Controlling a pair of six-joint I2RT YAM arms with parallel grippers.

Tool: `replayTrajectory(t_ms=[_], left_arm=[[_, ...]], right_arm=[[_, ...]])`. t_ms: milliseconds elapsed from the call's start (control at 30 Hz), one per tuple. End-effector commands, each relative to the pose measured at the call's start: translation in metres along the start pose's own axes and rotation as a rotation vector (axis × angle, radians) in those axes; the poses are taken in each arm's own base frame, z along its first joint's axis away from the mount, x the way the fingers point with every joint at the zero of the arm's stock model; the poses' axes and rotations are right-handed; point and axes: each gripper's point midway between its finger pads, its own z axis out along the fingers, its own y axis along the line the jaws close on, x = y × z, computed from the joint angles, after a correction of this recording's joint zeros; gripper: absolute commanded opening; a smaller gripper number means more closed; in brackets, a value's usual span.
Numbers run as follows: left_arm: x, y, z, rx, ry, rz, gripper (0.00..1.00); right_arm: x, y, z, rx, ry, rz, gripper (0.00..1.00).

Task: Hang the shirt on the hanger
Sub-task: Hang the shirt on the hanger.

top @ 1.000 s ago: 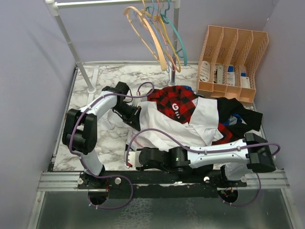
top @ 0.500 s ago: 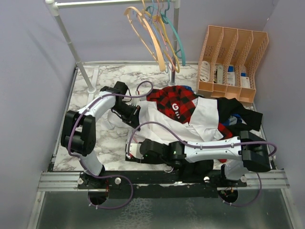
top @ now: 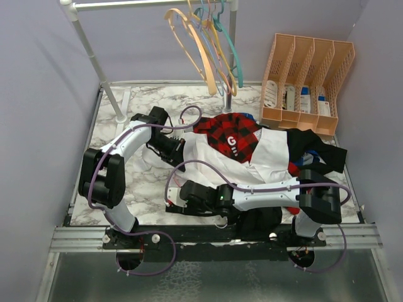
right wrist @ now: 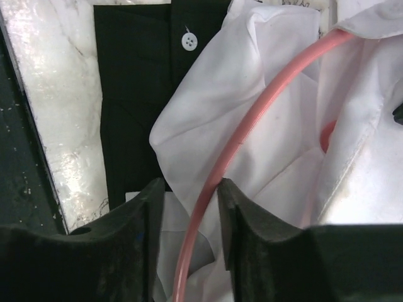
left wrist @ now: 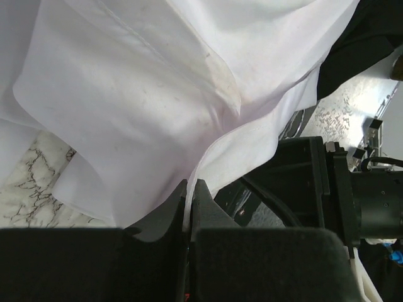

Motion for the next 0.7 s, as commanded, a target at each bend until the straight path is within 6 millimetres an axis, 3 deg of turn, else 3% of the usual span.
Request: replayTrajectory(t_ms=[0, 133, 500, 667], left_arm=[[-0.001, -0.014, -0.006, 0.047, -0.032, 0.027, 0.0], [-0.001, -0.016, -0.008, 0.053, -0.035, 0.03, 0.0], [-0.002, -0.021, -0.01, 0.076, -0.039, 0.035, 0.0], [-0.011, -0.038, -0.026, 0.113, -0.09, 0.1, 0.0]], right_arm=[[-0.025, -0.005, 0.006, 0.009, -0.072, 0.0, 0.3], [-0.022, -0.014, 0.007, 0.036, -0.062, 0.022, 0.02], [-0.017, -0.028, -0.003, 0.074, -0.063, 0.097, 0.01], [-0.03, -0.031, -0.014, 0.013, -0.078, 0.341, 0.01]])
